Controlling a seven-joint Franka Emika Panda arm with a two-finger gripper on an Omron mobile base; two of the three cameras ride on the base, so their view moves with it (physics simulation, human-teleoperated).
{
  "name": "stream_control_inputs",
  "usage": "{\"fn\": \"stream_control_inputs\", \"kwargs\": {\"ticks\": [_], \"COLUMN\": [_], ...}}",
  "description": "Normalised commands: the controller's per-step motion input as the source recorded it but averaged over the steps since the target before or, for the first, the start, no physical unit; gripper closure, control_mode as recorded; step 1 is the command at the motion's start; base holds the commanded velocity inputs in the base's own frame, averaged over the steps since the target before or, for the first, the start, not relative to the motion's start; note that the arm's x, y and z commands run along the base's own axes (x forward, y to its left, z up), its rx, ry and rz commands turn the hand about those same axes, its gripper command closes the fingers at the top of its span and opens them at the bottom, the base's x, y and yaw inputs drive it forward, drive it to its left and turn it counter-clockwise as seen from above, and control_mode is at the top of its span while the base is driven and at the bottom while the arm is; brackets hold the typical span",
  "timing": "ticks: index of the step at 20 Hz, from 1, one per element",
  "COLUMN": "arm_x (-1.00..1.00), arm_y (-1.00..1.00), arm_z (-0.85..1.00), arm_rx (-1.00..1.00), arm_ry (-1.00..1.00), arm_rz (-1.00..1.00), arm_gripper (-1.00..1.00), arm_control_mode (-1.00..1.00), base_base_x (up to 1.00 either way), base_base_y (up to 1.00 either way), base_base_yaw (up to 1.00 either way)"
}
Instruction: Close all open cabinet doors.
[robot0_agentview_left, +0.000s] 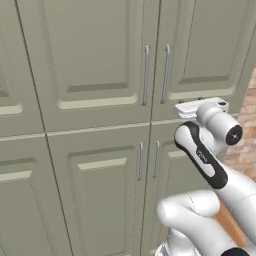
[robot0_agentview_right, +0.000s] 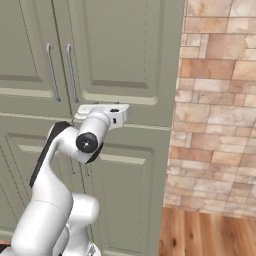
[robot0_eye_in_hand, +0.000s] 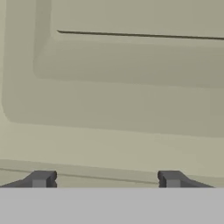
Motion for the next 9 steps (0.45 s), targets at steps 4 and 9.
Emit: {"fn": "stream_control_inputs", "kwargs": {"ticks": [4, 9], "arm_x": [0.13, 0.03], "arm_y": [0.00, 0.00], "arm_z": [0.00, 0.00], "arm_rx": [0.00, 0.00], "arm_ry": [0.00, 0.00], "arm_rz": [0.00, 0.00], "arm_gripper": [-1.00, -1.00], "arm_control_mode": [-1.00, -1.00], "base_base_x": [0.00, 0.00], "base_base_y": [0.00, 0.00], "base_base_yaw": [0.00, 0.00]}}
